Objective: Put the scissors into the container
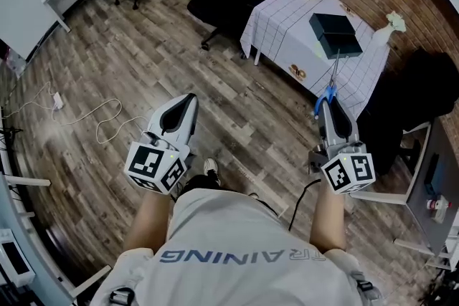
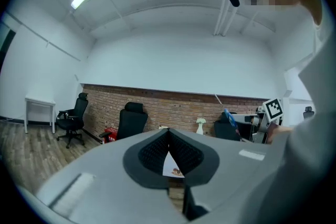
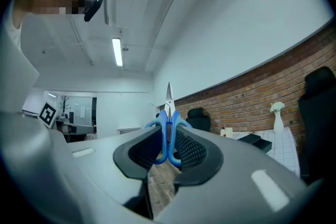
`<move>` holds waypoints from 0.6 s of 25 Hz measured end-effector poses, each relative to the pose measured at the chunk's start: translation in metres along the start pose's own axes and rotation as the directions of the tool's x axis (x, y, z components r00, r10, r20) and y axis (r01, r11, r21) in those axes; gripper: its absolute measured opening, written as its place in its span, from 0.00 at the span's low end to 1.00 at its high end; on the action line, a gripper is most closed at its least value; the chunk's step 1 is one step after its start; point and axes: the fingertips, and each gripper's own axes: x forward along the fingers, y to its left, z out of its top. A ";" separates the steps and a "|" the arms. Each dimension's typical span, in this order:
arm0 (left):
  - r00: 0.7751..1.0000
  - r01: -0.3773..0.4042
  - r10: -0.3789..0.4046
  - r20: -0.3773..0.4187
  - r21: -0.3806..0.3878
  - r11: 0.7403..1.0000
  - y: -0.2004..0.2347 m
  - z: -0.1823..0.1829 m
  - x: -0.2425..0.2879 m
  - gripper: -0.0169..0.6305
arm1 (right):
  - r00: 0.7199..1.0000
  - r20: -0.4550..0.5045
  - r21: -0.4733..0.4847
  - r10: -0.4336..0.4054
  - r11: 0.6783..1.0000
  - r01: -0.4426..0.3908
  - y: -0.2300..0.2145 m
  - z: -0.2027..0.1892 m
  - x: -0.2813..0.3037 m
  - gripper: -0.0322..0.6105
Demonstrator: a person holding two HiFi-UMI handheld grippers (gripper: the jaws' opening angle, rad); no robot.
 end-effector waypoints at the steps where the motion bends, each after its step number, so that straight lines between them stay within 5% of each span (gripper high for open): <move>1: 1.000 0.004 -0.004 0.003 -0.007 1.000 0.012 0.002 0.002 0.03 | 1.000 0.006 0.001 -0.011 1.000 0.011 0.002 0.001 0.011 0.21; 7: 0.998 0.063 -0.063 0.009 -0.008 0.998 0.074 0.017 0.041 0.03 | 0.995 0.044 -0.018 -0.085 0.996 0.085 0.015 0.009 0.071 0.21; 15: 0.979 0.203 -0.203 -0.011 0.002 0.979 0.084 0.019 0.118 0.03 | 0.980 0.010 -0.026 -0.200 0.979 0.200 -0.009 0.010 0.096 0.21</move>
